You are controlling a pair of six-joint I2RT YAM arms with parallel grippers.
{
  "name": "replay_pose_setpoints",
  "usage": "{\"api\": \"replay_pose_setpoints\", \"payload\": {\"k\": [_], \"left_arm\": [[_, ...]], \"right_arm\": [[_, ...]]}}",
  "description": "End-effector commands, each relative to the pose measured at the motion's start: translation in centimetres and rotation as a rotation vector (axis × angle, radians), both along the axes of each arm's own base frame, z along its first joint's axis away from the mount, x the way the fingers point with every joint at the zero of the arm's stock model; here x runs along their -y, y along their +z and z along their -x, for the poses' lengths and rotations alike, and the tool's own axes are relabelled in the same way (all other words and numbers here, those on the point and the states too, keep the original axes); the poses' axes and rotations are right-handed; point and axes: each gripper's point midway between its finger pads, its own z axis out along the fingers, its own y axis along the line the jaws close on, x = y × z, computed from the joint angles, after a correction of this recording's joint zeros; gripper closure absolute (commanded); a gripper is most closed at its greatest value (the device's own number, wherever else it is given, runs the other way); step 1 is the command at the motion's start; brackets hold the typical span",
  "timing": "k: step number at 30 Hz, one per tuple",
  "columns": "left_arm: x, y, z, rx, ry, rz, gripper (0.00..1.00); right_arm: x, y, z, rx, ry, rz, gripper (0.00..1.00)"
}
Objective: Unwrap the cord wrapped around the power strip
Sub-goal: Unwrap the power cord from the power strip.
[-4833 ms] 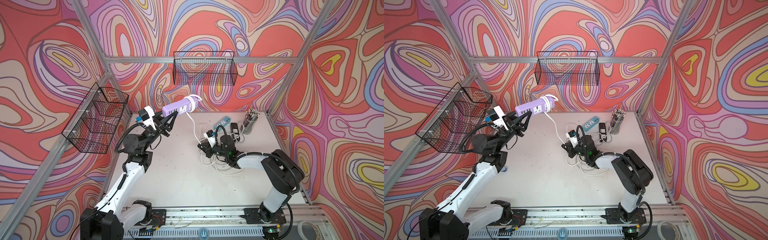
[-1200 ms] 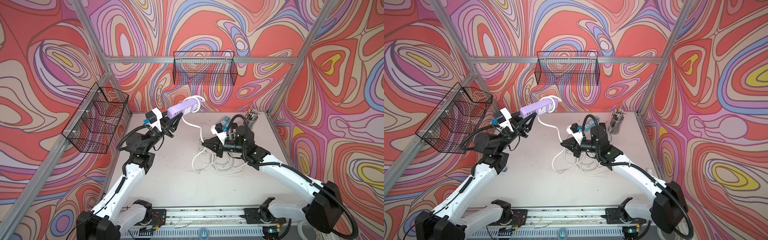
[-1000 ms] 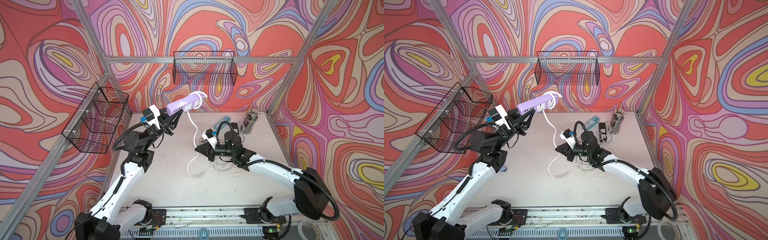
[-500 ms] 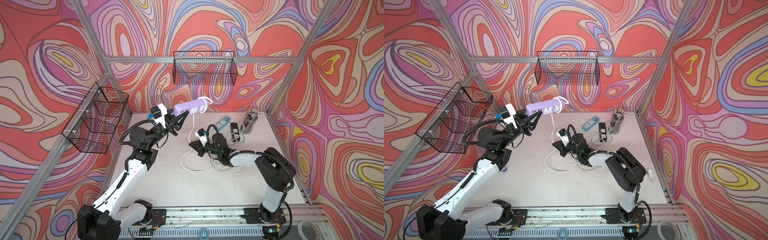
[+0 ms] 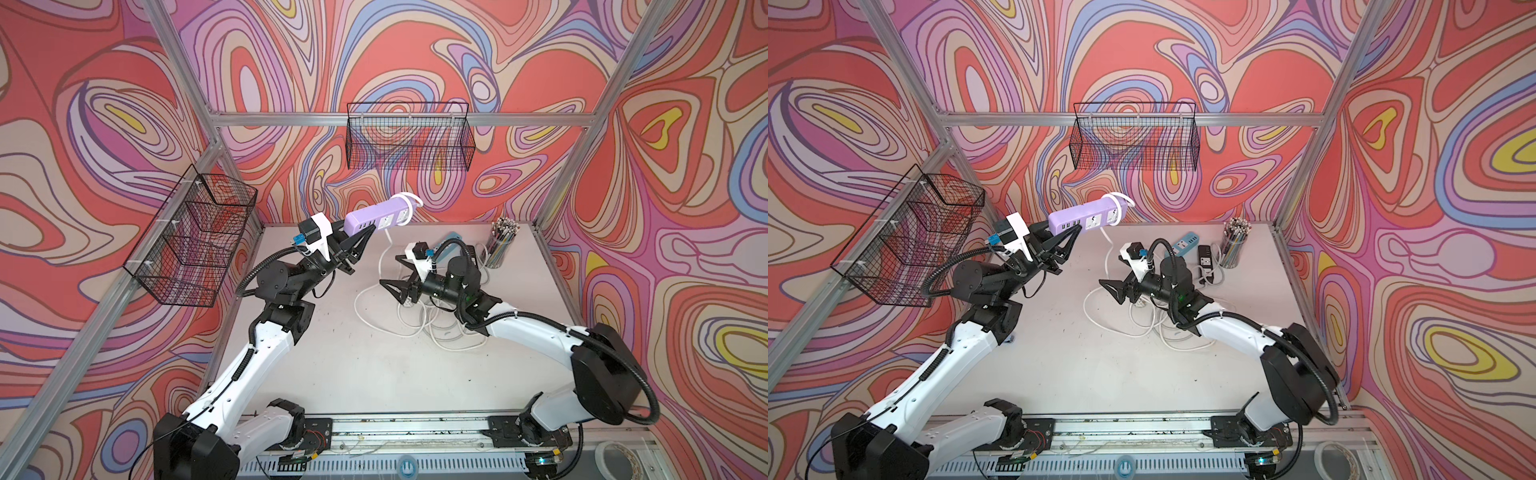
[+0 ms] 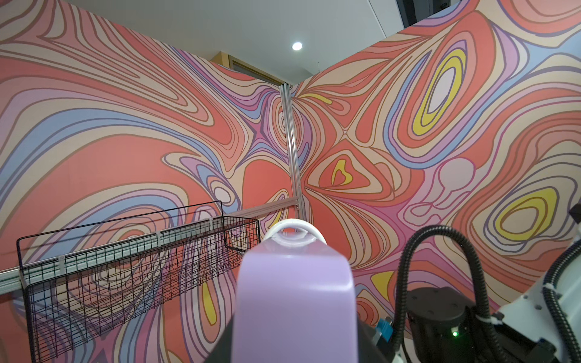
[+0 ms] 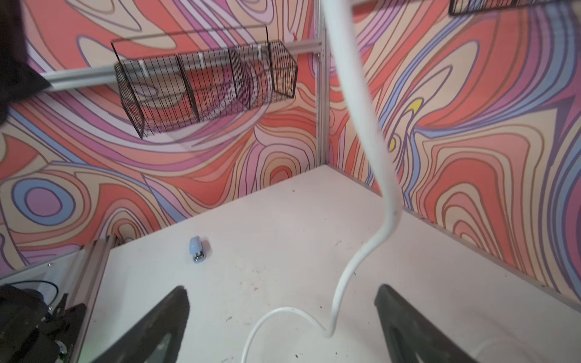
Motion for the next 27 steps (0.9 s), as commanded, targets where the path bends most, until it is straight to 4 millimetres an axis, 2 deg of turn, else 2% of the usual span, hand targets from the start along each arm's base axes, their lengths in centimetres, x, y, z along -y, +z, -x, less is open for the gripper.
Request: {"api": "replay_pose_setpoints", "payload": {"k": [1, 7, 17, 21, 27], "left_arm": [[-0.8, 2.6, 2.1, 0.121, 0.010, 0.041, 1.00], [-0.8, 2.8, 2.5, 0.116, -0.014, 0.055, 1.00], [-0.8, 2.9, 2.8, 0.112, -0.033, 0.071, 1.00], [-0.8, 3.0, 2.9, 0.111, -0.040, 0.077, 1.00], [-0.8, 3.0, 3.0, 0.110, -0.045, 0.080, 1.00]], "right_arm": [[1.2, 0.9, 0.5, 0.036, -0.031, 0.046, 0.02], [1.7, 5.2, 0.2, 0.176, -0.069, 0.016, 0.02], [0.2, 8.4, -2.4, 0.354, -0.114, -0.086, 0.14], [-0.2, 9.0, -3.3, 0.391, -0.131, -0.129, 0.28], [-0.5, 9.1, -4.1, 0.399, -0.144, -0.165, 0.65]]}}
